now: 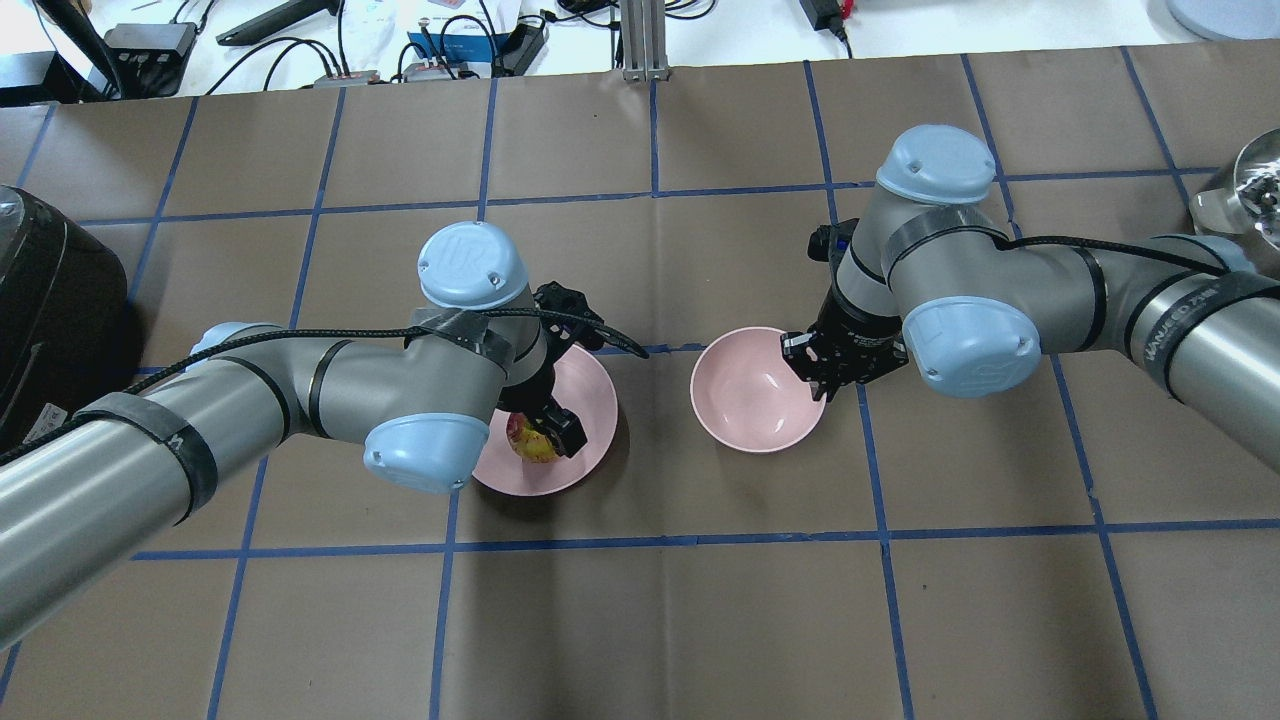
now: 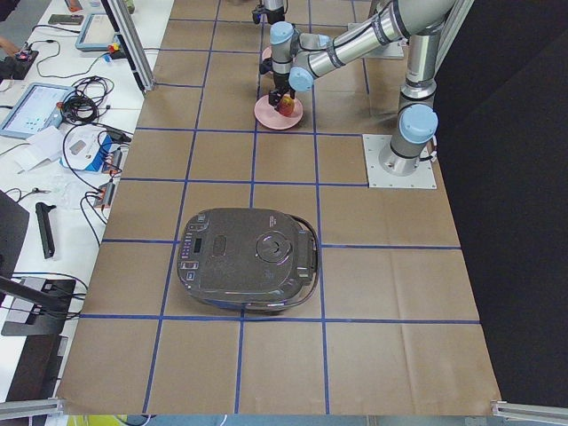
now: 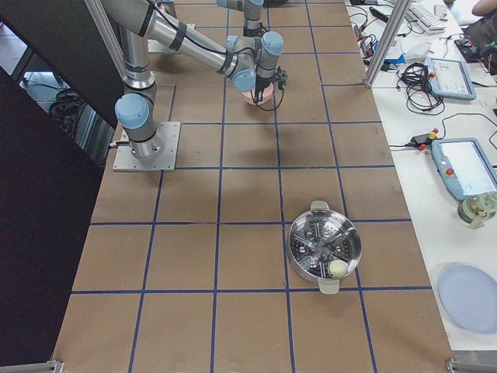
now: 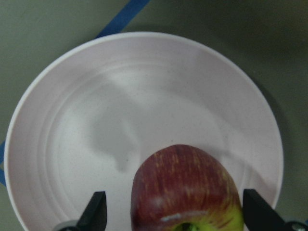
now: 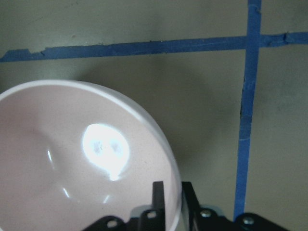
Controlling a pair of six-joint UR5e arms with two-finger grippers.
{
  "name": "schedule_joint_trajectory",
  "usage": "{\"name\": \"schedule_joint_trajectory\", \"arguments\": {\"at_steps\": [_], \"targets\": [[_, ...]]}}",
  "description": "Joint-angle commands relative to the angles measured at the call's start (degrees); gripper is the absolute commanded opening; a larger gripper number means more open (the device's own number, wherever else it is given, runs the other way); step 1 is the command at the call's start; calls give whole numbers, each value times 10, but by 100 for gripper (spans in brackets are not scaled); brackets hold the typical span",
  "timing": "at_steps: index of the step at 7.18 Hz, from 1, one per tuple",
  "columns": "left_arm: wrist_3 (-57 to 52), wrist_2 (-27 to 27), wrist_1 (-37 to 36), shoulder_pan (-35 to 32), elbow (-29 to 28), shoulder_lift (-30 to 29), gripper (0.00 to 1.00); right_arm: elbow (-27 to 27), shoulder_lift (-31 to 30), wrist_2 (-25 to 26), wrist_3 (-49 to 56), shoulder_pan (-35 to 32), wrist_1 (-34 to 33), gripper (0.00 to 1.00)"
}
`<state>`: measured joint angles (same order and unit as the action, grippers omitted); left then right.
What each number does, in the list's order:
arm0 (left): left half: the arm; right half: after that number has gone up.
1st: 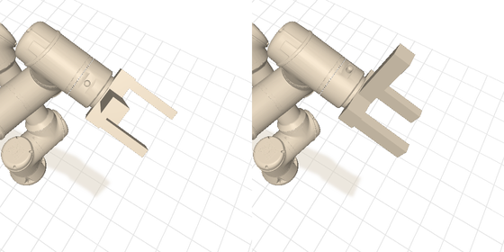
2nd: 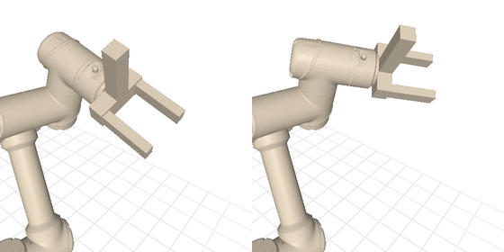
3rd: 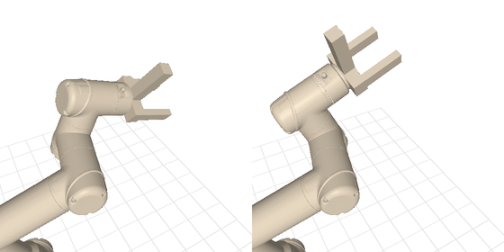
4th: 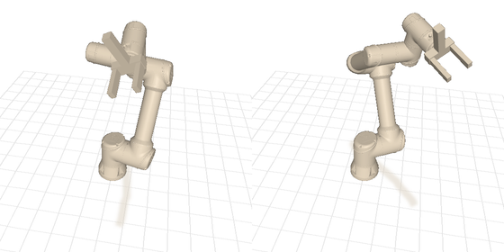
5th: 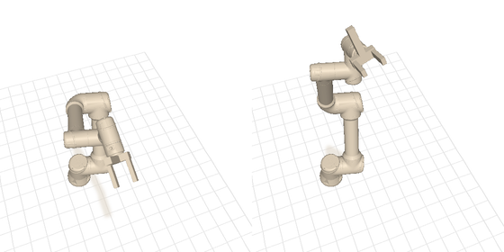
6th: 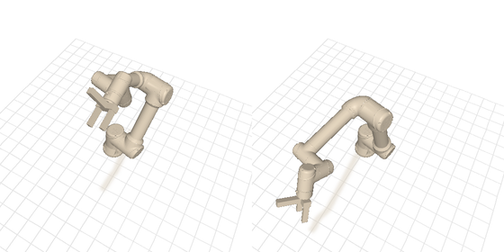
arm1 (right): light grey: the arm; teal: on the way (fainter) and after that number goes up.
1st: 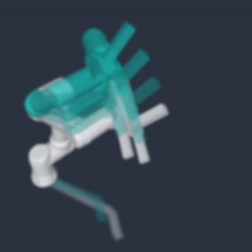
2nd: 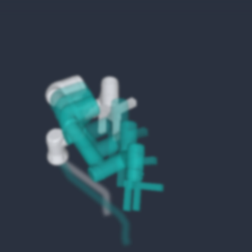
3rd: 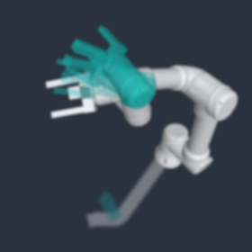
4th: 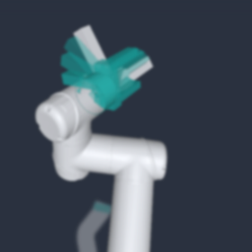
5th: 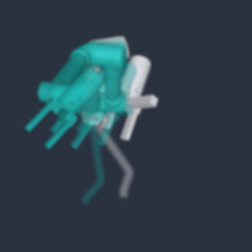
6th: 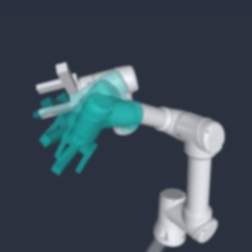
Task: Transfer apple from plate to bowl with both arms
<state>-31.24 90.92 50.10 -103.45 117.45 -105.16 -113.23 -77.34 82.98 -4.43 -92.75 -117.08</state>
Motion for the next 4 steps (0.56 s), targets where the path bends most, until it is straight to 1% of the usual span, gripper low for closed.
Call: {"name": "schedule_joint_trajectory", "arguments": {"at_steps": [1, 2, 3, 4], "targets": [[-17, 0, -16, 0, 1, -8, 100, 4, 1, 1, -6, 1, -4, 86], [-26, 0, -16, 0, -2, -10, 100, 29, -7, 3, -10, 8, -3, 96], [-30, 0, -16, 0, -3, -12, 100, 88, -8, 37, -6, 26, 31, 100], [-34, 2, -16, 0, -5, -12, 86, 149, -24, 68, -6, 41, 128, 100]]}}
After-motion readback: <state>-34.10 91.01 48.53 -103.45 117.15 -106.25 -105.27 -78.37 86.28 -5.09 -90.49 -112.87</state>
